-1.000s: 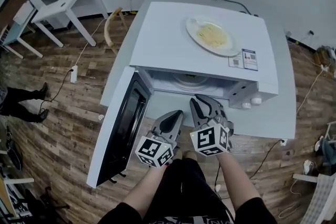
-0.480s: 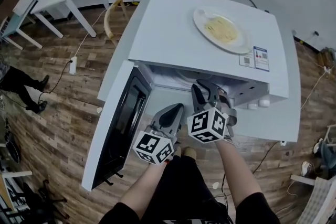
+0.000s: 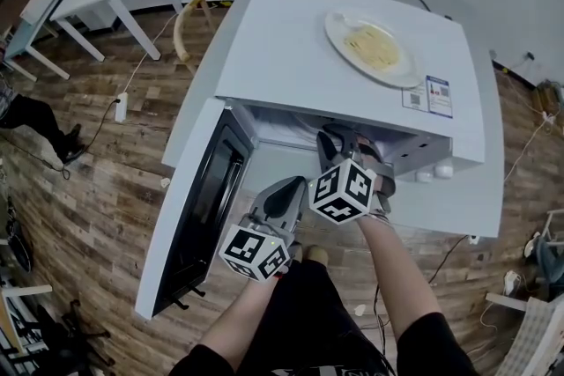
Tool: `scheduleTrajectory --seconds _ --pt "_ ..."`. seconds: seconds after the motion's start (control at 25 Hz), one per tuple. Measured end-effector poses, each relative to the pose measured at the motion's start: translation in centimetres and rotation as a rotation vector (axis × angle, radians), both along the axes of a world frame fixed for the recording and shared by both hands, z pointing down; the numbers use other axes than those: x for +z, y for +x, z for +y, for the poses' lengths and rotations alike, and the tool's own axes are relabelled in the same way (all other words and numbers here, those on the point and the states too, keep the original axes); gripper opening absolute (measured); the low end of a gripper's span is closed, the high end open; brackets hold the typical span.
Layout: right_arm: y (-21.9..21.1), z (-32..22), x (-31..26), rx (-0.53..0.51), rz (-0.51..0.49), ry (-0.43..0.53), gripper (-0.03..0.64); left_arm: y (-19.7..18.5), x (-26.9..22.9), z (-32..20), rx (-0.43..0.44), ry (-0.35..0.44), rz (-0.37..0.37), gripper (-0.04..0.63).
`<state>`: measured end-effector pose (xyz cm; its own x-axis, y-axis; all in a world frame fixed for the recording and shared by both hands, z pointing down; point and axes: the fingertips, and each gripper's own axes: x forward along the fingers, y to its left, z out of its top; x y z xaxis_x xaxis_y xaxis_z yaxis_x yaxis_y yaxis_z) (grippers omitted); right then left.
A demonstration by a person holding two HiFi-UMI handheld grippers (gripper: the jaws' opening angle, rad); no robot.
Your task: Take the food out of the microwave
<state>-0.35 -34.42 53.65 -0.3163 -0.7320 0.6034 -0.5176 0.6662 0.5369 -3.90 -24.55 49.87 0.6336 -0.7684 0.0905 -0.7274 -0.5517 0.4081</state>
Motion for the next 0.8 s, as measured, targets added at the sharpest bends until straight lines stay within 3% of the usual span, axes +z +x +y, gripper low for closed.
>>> scheduleTrajectory --seconds 0.6,0.8 --pt "0.3 4.7 -1.7 -0.054 -0.086 0.066 0.043 0.0 1.8 -1.3 -0.010 -0.069 -0.035 0.009" --pt "0.6 6.1 -2.1 -0.073 -0.104 0.080 0.043 1.1 1.7 -1.8 0.021 -0.101 0.042 0.011"
